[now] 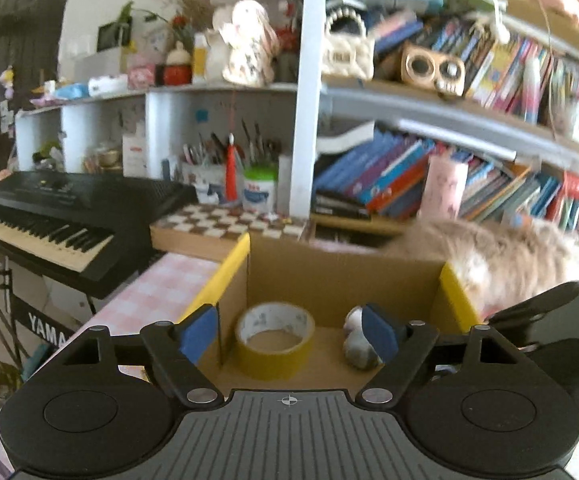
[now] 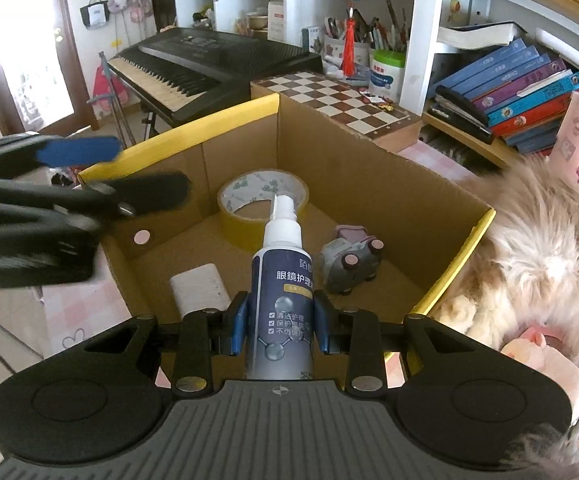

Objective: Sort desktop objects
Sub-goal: 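Release the spray bottle with the right tool while the left tool drops the plug into the box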

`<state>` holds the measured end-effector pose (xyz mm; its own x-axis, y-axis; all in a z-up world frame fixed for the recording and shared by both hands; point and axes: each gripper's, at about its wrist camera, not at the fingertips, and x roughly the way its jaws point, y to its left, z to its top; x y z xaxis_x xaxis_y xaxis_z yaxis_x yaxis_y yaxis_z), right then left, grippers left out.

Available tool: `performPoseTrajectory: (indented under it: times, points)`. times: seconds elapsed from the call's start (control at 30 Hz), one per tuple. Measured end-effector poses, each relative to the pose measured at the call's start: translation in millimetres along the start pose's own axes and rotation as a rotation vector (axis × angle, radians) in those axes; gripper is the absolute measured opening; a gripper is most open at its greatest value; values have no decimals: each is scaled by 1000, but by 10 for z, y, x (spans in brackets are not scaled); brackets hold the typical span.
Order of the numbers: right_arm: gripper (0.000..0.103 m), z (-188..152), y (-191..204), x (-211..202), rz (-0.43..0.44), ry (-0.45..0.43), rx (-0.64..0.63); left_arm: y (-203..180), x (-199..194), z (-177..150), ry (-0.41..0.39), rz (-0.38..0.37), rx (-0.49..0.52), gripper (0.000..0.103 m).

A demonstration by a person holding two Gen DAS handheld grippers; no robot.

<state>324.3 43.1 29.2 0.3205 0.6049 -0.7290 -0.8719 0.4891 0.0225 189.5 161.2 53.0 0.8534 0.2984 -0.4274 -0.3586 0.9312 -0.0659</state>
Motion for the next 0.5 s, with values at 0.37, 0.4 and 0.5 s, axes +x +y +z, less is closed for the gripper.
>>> performPoseTrajectory:
  times: [0.37,0.4,0.5]
  points:
    - [30,121,-41,129,-20,59,-33,-32,-586,-102,-30,-13,-40,85]
    - [30,122,-37,136,-23,65,-44,-31,-608,-117,-25,-10,-44,85]
    - [30,114,-11,150,-30,84,-84,-6,-653,-169,-12,-3,-60,85]
